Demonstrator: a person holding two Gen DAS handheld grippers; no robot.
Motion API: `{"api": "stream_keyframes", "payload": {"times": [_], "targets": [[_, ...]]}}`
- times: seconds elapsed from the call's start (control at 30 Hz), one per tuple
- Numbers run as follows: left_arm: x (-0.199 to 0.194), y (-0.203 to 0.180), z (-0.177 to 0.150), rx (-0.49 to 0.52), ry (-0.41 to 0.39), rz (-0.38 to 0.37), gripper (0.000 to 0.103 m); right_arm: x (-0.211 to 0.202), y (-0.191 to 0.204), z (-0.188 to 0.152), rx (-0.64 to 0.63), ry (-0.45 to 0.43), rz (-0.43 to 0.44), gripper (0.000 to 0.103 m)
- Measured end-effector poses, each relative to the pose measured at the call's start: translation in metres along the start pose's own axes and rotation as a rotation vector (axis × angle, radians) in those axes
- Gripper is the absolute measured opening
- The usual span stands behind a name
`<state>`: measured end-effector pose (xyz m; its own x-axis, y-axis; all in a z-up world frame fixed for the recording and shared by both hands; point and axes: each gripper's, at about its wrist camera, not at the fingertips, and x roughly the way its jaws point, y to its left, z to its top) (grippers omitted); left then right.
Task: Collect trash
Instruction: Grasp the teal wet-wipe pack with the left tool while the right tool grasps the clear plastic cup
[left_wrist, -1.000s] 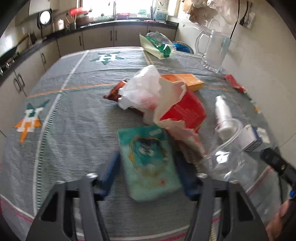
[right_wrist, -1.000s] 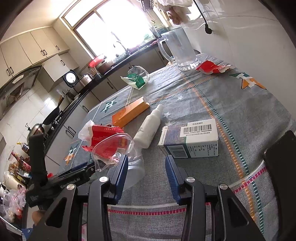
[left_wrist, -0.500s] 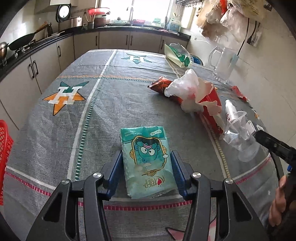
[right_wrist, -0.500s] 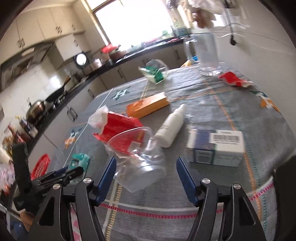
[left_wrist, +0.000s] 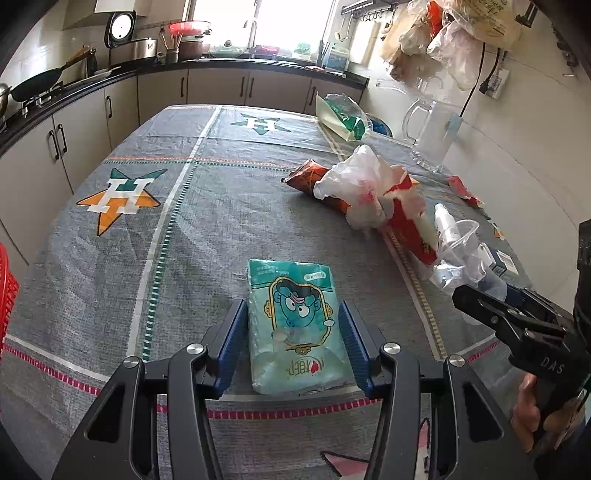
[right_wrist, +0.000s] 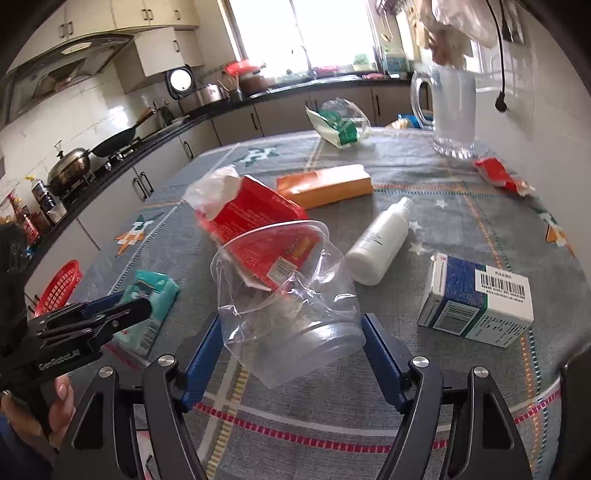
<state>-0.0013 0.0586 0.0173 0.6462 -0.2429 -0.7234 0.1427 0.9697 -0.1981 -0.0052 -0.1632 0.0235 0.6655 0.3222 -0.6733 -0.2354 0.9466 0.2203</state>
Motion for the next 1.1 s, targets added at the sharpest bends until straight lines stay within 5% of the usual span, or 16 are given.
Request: {"api": "stream_keyframes", "payload": {"times": [0.67,0.9,1.0,1.1], "targets": [[-0.006,-0.003,-0.002,0.013,-0.025,0.002,0.05,-0.024,0.014,0.001,-0.05,-0.12,0.007,0.078],[0.007,-0.01,-0.003,0.05,0.052,0.02,0.067,-0.026,0.012,0.001,-0.043,-0.131,0.019,0.078],[0.01,-0.019,-0.004,0.089,0.062,0.066,0.066,-0.029,0.01,0.001,-0.033,-0.138,0.031,0.078],[0.01,-0.019,-0.004,0.088,0.059,0.095,0.051,-0.032,0.01,-0.001,-0.028,-0.142,0.042,0.078]]}}
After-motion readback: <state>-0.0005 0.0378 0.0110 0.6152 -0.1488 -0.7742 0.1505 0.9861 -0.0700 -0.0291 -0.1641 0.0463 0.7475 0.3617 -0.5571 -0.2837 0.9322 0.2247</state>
